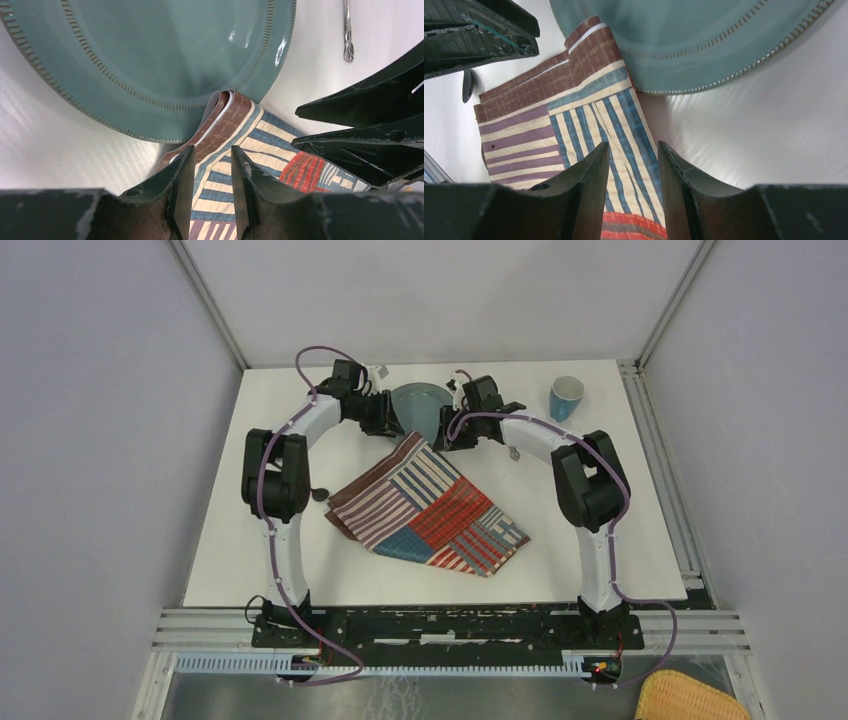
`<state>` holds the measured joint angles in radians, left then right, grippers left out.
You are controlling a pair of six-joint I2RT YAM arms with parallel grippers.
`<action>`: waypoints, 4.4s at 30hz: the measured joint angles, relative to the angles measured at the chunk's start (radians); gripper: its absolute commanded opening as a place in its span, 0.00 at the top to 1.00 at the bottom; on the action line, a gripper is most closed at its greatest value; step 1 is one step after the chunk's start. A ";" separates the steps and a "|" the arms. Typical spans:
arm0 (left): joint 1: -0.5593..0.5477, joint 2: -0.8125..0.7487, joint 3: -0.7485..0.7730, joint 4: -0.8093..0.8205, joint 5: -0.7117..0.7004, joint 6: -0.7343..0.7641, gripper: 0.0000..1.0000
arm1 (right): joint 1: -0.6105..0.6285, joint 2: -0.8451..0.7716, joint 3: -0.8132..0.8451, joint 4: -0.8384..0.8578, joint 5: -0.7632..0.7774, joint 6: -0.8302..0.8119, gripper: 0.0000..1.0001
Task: Set the dinner table for one person
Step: Flatten out the napkin at the center of the board.
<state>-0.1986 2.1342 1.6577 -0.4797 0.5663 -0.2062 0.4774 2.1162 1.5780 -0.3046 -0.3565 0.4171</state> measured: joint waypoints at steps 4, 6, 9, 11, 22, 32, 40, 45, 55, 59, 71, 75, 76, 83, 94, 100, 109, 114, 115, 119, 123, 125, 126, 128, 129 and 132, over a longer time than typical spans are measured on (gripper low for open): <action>0.000 0.000 0.000 -0.001 -0.009 0.000 0.60 | -0.005 0.032 0.013 0.026 -0.002 -0.008 0.53; 0.000 0.000 0.000 -0.002 -0.012 0.000 0.61 | -0.008 0.051 0.014 0.035 -0.004 -0.013 0.53; 0.000 0.000 0.000 -0.001 -0.013 0.000 0.61 | -0.016 0.073 0.014 0.049 -0.010 -0.015 0.53; 0.000 0.000 0.000 -0.001 -0.014 0.000 0.61 | -0.024 0.081 0.014 0.058 -0.019 -0.014 0.53; 0.000 0.000 0.000 -0.002 -0.014 0.000 0.61 | -0.047 0.106 0.014 0.133 -0.097 0.023 0.53; 0.001 0.000 0.000 -0.002 -0.015 0.000 0.61 | -0.047 0.125 0.014 0.191 -0.180 0.088 0.53; 0.001 0.000 0.000 -0.002 -0.015 0.000 0.61 | -0.047 0.127 0.013 0.210 -0.231 0.115 0.66; 0.001 0.000 0.000 -0.002 -0.015 0.000 0.61 | -0.047 0.127 0.013 0.214 -0.243 0.122 0.81; 0.003 -0.001 0.000 -0.001 -0.015 0.000 0.61 | -0.047 0.127 0.002 0.225 -0.254 0.127 1.00; 0.012 -0.001 0.000 0.001 -0.007 0.000 0.61 | -0.047 0.123 -0.014 0.237 -0.254 0.118 1.00; 0.049 -0.002 0.000 0.045 0.104 -0.001 0.59 | -0.024 0.016 -0.055 0.187 -0.278 0.066 1.00; 0.048 -0.002 0.000 0.054 0.166 -0.001 0.59 | -0.014 -0.012 -0.055 0.167 -0.286 0.057 1.00; 0.046 -0.001 0.000 0.057 0.178 -0.001 0.59 | -0.012 -0.013 -0.054 0.163 -0.288 0.056 1.00; 0.046 -0.002 0.000 0.075 0.261 -0.001 0.57 | 0.002 -0.014 -0.032 0.130 -0.290 0.055 1.00; 0.046 -0.002 -0.021 0.085 0.345 0.000 0.58 | 0.006 -0.006 -0.008 0.106 -0.286 0.040 1.00; 0.046 -0.003 -0.038 0.084 0.354 0.014 0.58 | 0.005 0.020 0.016 0.100 -0.286 0.038 1.00; 0.047 -0.019 -0.064 0.064 0.353 0.039 0.58 | -0.002 0.047 0.046 0.084 -0.284 0.034 1.00; 0.047 -0.022 -0.070 0.058 0.353 0.053 0.58 | -0.002 0.053 0.079 0.059 -0.279 0.027 1.00; 0.047 -0.022 -0.070 0.057 0.353 0.057 0.58 | -0.002 0.056 0.085 0.055 -0.279 0.026 1.00; 0.046 -0.022 -0.071 0.056 0.353 0.061 0.59 | -0.002 0.068 0.107 0.040 -0.279 0.027 1.00; 0.046 -0.022 -0.071 0.055 0.352 0.065 0.91 | -0.002 0.074 0.115 0.037 -0.279 0.028 1.00; 0.046 -0.022 -0.071 0.054 0.350 0.067 0.98 | -0.002 0.074 0.116 0.037 -0.280 0.030 1.00; 0.046 -0.022 -0.071 0.055 0.351 0.068 0.98 | -0.002 0.074 0.117 0.037 -0.280 0.030 1.00; 0.045 -0.022 -0.071 0.055 0.349 0.068 0.98 | -0.002 0.074 0.117 0.037 -0.280 0.030 0.94; 0.045 -0.022 -0.071 0.055 0.348 0.068 0.98 | -0.002 0.074 0.117 0.037 -0.280 0.030 0.93; 0.043 -0.023 -0.071 0.055 0.336 0.068 0.98 | -0.002 0.074 0.117 0.037 -0.278 0.029 0.72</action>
<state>-0.1558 2.1113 1.5871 -0.4248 0.9028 -0.1387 0.4759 2.1899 1.6951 -0.2676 -0.6342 0.4461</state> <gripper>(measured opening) 0.040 0.091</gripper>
